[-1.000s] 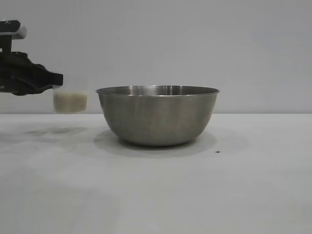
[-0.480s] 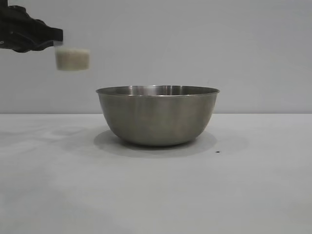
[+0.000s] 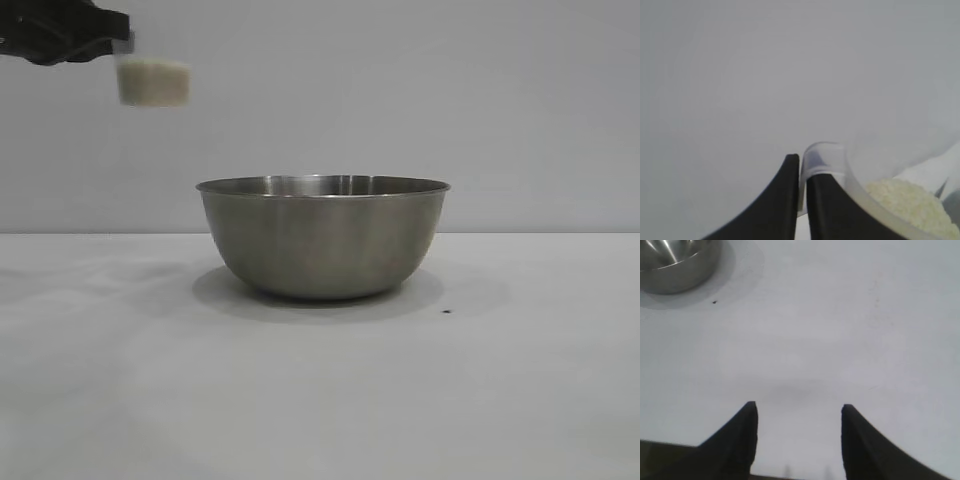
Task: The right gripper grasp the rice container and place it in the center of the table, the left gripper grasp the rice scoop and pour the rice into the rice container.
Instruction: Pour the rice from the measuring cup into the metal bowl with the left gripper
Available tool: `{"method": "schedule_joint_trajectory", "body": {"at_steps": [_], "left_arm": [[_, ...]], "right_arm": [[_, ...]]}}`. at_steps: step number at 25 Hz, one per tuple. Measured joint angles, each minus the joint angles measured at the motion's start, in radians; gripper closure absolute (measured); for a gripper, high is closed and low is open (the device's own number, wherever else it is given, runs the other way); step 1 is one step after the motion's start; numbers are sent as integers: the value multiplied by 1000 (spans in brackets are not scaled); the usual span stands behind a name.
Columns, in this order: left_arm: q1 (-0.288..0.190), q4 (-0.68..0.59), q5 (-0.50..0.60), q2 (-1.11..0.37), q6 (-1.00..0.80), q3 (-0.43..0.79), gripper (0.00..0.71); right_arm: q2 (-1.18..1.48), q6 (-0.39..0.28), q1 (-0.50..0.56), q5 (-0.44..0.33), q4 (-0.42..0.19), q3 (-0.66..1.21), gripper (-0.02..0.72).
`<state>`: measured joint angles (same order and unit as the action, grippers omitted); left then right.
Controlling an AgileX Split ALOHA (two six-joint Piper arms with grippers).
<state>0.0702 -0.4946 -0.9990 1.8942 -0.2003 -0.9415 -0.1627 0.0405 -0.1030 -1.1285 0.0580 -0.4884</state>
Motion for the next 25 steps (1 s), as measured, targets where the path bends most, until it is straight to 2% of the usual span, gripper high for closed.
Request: {"method": "schedule_joint_trajectory", "body": {"at_steps": [6,18,25], "left_arm": [[90,-29,102,-11,0,-86,710],[167,-47,195,57,77,-244,710],[224,-50,222,125,219,-302,710]], "right_arm": [[0,0,0,0,0,0,376],[0,0,0,0,0,0,376],[0,0,0,0,0,0,376]]}}
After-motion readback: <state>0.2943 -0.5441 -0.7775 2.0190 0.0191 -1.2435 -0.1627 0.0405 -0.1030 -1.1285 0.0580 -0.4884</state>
